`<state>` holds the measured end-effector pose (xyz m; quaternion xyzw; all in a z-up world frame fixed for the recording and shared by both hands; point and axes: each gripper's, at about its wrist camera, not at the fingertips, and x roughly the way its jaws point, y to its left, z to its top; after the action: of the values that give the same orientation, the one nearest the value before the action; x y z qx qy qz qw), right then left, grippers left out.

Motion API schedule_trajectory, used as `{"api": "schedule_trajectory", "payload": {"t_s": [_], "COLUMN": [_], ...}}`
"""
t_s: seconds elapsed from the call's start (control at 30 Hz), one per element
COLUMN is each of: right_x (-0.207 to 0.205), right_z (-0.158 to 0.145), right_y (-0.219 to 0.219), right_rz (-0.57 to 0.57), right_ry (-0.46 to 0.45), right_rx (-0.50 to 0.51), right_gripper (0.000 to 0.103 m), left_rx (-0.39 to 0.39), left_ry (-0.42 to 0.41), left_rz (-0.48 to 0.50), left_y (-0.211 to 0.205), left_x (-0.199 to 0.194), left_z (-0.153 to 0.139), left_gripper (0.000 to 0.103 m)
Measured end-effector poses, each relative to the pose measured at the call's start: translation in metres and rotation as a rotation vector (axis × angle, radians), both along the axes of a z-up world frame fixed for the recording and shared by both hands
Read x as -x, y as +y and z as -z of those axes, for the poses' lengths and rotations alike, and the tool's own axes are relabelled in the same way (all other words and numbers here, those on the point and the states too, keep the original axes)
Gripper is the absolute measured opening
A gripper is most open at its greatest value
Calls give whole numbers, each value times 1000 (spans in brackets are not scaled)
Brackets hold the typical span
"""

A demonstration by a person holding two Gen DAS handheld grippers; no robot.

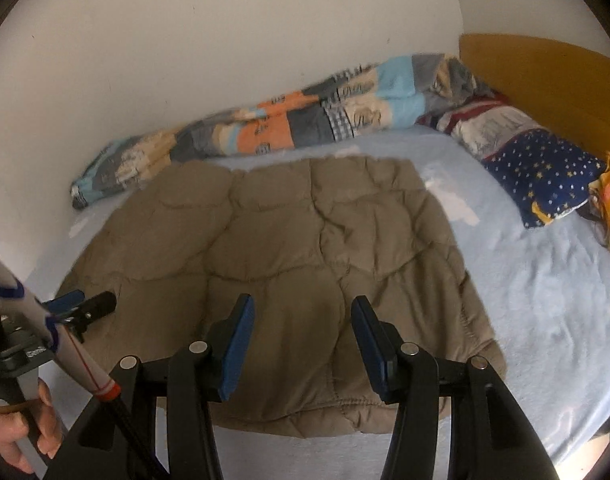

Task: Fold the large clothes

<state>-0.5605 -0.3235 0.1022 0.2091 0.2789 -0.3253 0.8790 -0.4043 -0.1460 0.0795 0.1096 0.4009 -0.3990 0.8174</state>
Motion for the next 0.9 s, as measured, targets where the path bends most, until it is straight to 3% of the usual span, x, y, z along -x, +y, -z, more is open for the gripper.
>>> {"api": "schedule_trajectory", "payload": {"t_s": [0.1, 0.2, 0.37, 0.5, 0.6, 0.73, 0.9], "right_x": [-3, -6, 1, 17, 18, 18, 16], "right_z": [27, 41, 30, 0, -3, 14, 37], "right_y": [-18, -26, -24, -26, -36, -54, -67], "right_rz": [25, 33, 41, 115, 155, 200, 209], "right_ry": [63, 84, 52, -29, -24, -6, 28], "right_rx": [-122, -181, -167, -32, -26, -105, -181], "right_gripper": [55, 56, 56, 57, 57, 57, 57], "left_rx": [-38, -73, 11, 90, 52, -35, -59], "left_ry": [1, -41, -130, -166, -159, -117, -108], "left_rz": [-2, 3, 19, 64, 97, 120, 124], "left_y": [-6, -13, -7, -21, -47, -73, -83], "left_x": [-5, -1, 13, 17, 13, -1, -7], "left_z": [9, 16, -14, -41, -39, -11, 3], "left_gripper": [83, 83, 83, 83, 83, 83, 87]}}
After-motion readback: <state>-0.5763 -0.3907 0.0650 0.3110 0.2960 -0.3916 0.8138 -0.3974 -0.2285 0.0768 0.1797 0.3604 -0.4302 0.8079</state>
